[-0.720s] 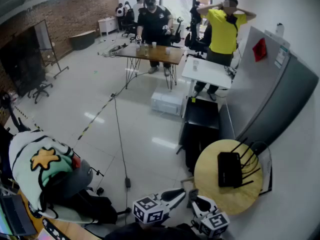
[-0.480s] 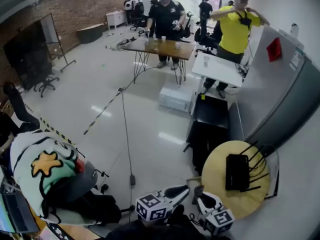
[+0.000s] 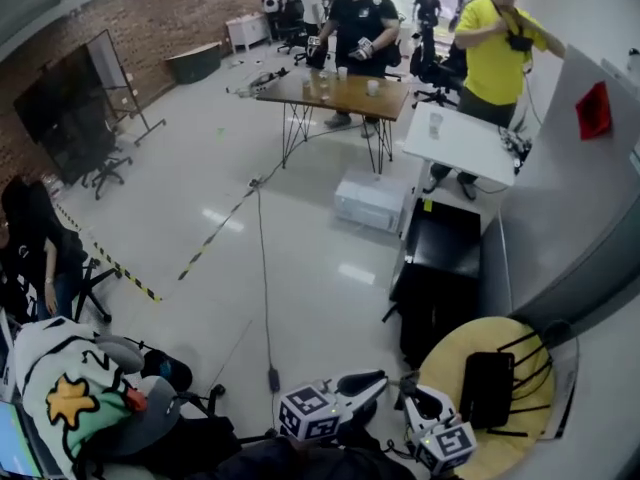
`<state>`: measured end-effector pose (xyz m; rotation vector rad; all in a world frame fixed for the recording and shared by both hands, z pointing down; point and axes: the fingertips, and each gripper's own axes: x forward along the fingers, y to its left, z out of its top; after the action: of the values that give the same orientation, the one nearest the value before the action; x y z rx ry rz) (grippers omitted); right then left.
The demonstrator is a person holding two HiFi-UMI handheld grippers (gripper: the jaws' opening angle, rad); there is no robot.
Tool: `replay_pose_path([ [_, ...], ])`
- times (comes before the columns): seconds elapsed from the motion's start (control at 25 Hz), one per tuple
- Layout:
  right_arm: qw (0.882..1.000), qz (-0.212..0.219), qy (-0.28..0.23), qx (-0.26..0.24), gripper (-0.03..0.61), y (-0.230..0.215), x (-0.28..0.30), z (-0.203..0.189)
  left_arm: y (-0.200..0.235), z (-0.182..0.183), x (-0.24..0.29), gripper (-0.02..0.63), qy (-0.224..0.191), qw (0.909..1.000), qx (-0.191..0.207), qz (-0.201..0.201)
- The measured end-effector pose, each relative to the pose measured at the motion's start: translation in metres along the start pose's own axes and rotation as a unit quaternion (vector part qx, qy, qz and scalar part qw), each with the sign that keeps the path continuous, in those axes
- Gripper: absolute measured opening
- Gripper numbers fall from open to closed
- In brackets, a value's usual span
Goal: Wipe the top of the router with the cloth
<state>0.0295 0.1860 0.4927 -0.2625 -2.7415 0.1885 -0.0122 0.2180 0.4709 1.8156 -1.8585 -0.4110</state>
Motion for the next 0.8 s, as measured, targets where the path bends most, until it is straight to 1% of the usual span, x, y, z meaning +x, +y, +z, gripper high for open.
replay_pose_path([
  [0.12, 1.000, -0.012, -0.003, 0.007, 0.066, -0.044, 0.014, 0.015, 0.026, 0.028, 0.042, 0.031, 0.010, 0.9998, 0.014, -0.007],
  [0.24, 0.999, -0.035, -0.005, 0.021, 0.066, -0.083, 0.023, 0.021, 0.040, 0.049, 0.079, 0.031, 0.028, 0.9990, 0.026, -0.024],
  [0.32, 0.997, -0.061, -0.006, 0.040, 0.066, -0.108, 0.023, 0.024, 0.044, 0.057, 0.106, 0.031, 0.046, 0.9975, 0.031, -0.042],
  [0.44, 0.990, -0.118, -0.008, 0.076, 0.066, -0.148, 0.015, 0.019, 0.048, 0.058, 0.150, 0.031, 0.082, 0.9925, 0.039, -0.082],
  [0.56, 0.976, -0.184, -0.013, 0.111, 0.066, -0.179, 0.007, 0.008, 0.054, 0.053, 0.192, 0.031, 0.121, 0.9828, 0.050, -0.130],
  [0.64, 0.966, -0.221, -0.020, 0.130, 0.066, -0.206, 0.007, 0.006, 0.062, 0.052, 0.225, 0.031, 0.144, 0.9751, 0.060, -0.157],
  [0.72, 0.955, -0.257, -0.020, 0.148, 0.066, -0.233, 0.004, 0.000, 0.065, 0.047, 0.260, 0.031, 0.173, 0.9636, 0.073, -0.191],
  [0.8, 0.937, -0.300, -0.016, 0.180, 0.066, -0.257, -0.003, -0.013, 0.060, 0.041, 0.291, 0.031, 0.203, 0.9466, 0.090, -0.233],
])
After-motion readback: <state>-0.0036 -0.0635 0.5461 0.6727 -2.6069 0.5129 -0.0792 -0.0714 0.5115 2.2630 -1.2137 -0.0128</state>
